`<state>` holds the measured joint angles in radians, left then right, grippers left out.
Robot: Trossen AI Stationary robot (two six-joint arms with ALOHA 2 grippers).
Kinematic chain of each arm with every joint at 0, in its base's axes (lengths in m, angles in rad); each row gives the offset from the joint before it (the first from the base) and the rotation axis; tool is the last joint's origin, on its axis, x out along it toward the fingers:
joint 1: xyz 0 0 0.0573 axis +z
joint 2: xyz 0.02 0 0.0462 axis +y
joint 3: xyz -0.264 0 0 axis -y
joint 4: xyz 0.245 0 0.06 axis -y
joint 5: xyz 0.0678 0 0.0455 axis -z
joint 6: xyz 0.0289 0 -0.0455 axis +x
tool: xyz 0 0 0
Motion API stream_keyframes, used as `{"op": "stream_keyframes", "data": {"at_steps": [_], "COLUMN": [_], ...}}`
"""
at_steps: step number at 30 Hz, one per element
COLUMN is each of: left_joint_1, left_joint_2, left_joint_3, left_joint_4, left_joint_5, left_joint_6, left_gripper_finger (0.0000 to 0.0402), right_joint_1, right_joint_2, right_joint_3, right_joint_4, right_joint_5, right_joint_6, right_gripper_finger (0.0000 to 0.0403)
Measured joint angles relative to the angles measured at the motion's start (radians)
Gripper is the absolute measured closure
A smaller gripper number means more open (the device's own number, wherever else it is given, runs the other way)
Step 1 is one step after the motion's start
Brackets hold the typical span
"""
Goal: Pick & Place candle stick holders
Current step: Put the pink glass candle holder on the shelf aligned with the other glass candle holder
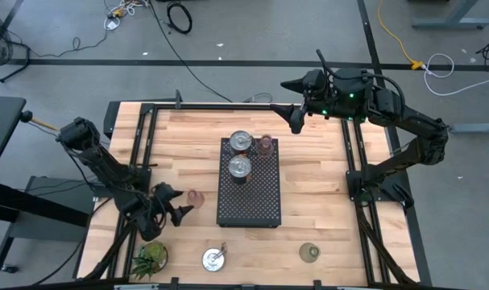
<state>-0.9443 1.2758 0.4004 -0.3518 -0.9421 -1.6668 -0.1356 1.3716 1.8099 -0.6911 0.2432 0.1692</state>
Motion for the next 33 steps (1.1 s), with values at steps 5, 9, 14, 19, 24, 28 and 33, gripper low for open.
{"op": "stream_keyframes", "data": {"at_steps": [5,9,14,19,24,28,33], "left_joint_1": [0.001,0.001,0.0,0.017,0.048,0.067,0.084], "left_joint_2": [0.0,0.0,0.0,0.0,0.0,0.0,0.0], "left_joint_3": [0.0,0.0,0.0,0.0,0.0,0.0,0.0], "left_joint_4": [0.04,0.074,0.079,0.106,0.094,0.104,0.099], "left_joint_5": [0.002,0.069,0.115,0.053,0.016,-0.025,0.003], "left_joint_6": [0.006,0.039,0.056,0.064,0.185,0.212,0.219], "left_gripper_finger": [0.0003,0.0003,0.0003,0.0003,0.0003,0.0003,0.0005], "right_joint_1": [0.0,0.0,0.0,0.0,0.0,0.0,0.0], "right_joint_2": [0.0,0.0,0.0,0.0,0.0,0.0,0.0], "right_joint_3": [0.0,0.0,0.0,0.0,0.0,0.0,0.0], "right_joint_4": [-0.002,-0.006,-0.006,-0.006,-0.011,-0.023,-0.031], "right_joint_5": [0.0,0.0,0.001,0.001,0.0,0.0,0.0], "right_joint_6": [0.003,0.003,0.006,0.006,0.006,0.006,0.011], "right_gripper_finger": [0.0003,0.0003,0.0003,0.0003,0.0003,0.0003,0.0003]}}
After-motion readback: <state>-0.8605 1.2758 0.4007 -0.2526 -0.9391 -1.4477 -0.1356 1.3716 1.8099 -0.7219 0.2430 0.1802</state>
